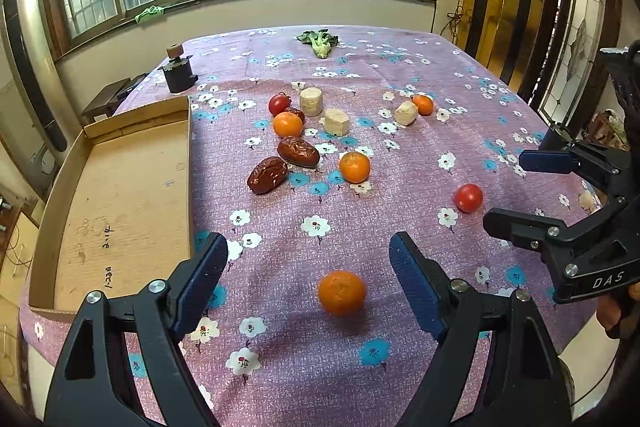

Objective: Organize fruits
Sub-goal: 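Grasp the tangerine with the left tool while the right tool grasps the tomato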

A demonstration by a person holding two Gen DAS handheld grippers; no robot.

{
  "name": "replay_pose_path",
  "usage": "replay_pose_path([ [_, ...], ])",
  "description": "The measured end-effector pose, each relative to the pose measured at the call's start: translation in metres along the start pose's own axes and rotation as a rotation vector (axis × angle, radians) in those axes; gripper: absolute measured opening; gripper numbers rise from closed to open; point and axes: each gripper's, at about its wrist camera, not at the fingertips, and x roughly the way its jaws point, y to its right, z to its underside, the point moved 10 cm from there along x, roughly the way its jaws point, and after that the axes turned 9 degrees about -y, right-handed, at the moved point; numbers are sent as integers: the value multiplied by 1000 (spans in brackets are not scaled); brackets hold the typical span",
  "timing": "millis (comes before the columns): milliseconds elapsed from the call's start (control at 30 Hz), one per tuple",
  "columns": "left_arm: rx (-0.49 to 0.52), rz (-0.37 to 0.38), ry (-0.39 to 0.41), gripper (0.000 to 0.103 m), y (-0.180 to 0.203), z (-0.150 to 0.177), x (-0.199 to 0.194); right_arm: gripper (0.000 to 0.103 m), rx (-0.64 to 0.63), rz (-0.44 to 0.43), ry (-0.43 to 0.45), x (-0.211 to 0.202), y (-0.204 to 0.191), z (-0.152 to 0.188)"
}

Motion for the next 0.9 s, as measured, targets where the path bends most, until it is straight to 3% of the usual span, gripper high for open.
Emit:
replay_pose_path([
  [633, 4, 5, -10, 83, 3, 2, 1, 93, 10, -6, -14, 2, 3, 4],
  [900, 5, 47, -36, 83, 6, 12, 7, 93, 15, -13, -32, 10, 4, 7],
])
